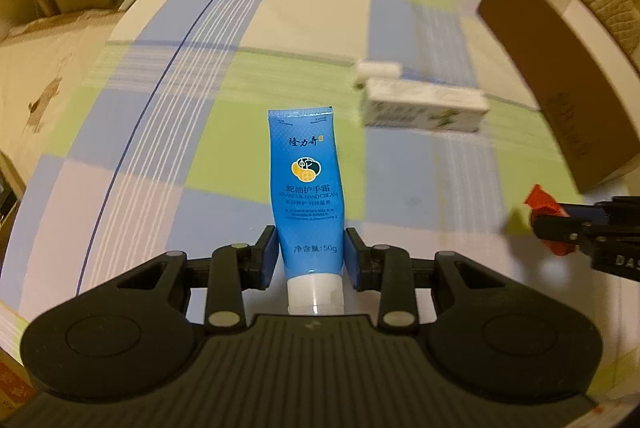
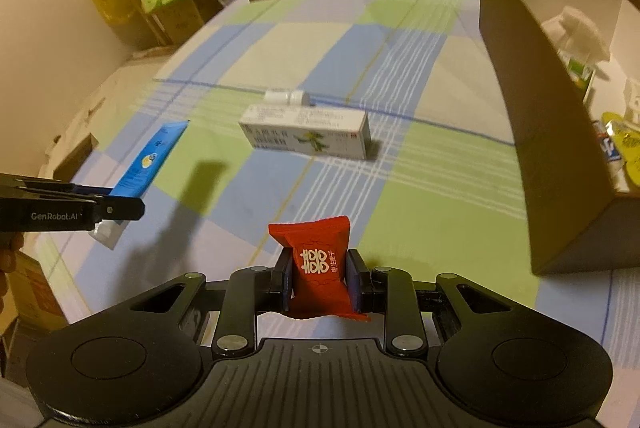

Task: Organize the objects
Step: 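Lift the tube and candy packet and carry them toward the brown box, then lower the blue tube and red candy packet into the box and open both tools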

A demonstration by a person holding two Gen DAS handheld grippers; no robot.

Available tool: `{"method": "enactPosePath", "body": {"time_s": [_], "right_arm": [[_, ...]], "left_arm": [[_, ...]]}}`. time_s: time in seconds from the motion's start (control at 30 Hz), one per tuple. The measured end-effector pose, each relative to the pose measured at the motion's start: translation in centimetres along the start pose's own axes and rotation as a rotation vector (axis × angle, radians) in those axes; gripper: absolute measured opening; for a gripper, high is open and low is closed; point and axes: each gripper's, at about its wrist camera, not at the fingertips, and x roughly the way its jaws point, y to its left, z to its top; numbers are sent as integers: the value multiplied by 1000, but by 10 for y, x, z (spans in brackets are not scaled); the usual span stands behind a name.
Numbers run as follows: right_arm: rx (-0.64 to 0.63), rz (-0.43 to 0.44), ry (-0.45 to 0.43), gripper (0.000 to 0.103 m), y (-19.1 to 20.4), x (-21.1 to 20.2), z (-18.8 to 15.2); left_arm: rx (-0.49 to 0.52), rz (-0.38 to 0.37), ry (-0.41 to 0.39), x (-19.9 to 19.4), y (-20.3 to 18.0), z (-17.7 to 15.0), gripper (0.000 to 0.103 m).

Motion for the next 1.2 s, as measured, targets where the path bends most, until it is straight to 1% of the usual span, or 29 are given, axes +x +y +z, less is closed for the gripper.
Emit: {"method": "enactPosePath", "body": {"time_s": [0.23, 0.5, 0.53, 0.57, 0.8, 1.03, 1.2], "right_arm": [[21, 0, -60, 24, -8, -32, 4], [70, -30, -155, 24, -36, -83, 10], [90, -35, -177, 24, -46, -96, 12], [90, -35, -177, 24, -46, -96, 12], [148, -88, -247, 24, -90, -137, 22], [184, -158, -304, 24, -140, -165, 46], [190, -188, -328, 24, -171, -172, 67]], "left_arm": [[62, -70, -61, -28, -38, 14, 29], [174, -168, -101, -38, -97, 35, 29], [187, -181, -106, -39, -105, 38, 29], [200, -192, -111, -39, -112, 41, 29], [277, -279, -156, -45, -170, 65, 29], [329, -331, -180, -40, -227, 93, 29], [348, -350, -188, -30, -265, 119, 29]]}}
